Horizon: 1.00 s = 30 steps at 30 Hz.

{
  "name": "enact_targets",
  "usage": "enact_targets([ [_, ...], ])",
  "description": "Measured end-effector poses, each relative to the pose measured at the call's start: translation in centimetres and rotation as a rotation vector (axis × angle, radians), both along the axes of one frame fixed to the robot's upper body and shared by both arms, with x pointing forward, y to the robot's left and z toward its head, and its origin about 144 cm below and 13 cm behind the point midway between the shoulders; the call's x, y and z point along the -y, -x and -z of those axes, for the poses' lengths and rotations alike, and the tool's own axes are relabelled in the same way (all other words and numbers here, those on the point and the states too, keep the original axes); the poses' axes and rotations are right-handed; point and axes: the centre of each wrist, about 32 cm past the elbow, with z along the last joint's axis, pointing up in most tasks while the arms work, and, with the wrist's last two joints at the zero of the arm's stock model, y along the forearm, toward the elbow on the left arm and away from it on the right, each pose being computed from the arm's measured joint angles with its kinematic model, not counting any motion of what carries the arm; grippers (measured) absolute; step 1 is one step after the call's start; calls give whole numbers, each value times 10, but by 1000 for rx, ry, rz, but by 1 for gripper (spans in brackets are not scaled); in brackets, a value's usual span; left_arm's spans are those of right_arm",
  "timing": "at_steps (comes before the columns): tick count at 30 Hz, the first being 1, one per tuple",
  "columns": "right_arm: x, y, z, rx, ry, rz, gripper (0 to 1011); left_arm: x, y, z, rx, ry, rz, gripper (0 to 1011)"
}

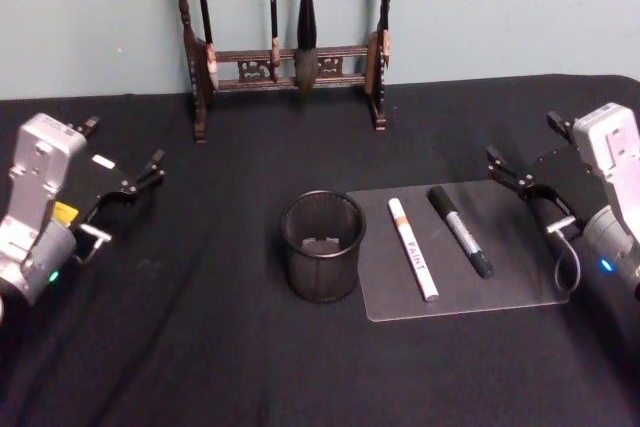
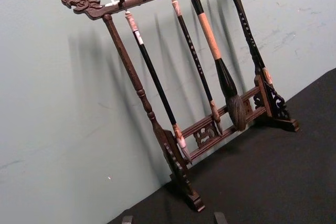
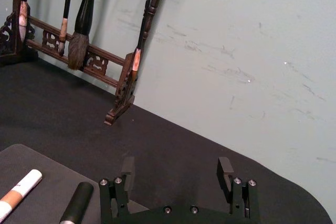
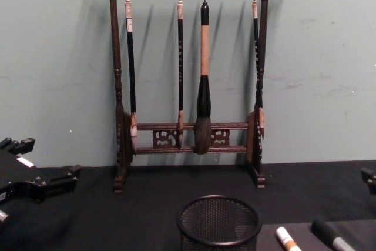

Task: Pick up the water-based marker from the table and place it into the pen holder.

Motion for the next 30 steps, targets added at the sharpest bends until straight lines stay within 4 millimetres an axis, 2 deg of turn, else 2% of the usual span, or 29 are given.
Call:
enact_targets([
  [16, 6, 4, -18, -115, -58, -43, 1000, 0, 0, 0, 0, 0, 0, 1001],
  [22, -1, 3, -28, -188, -115, -73, 1000, 0, 0, 0, 0, 0, 0, 1001],
  [30, -21, -1, -40, -263, -148, -132, 1000, 0, 0, 0, 0, 0, 0, 1001],
])
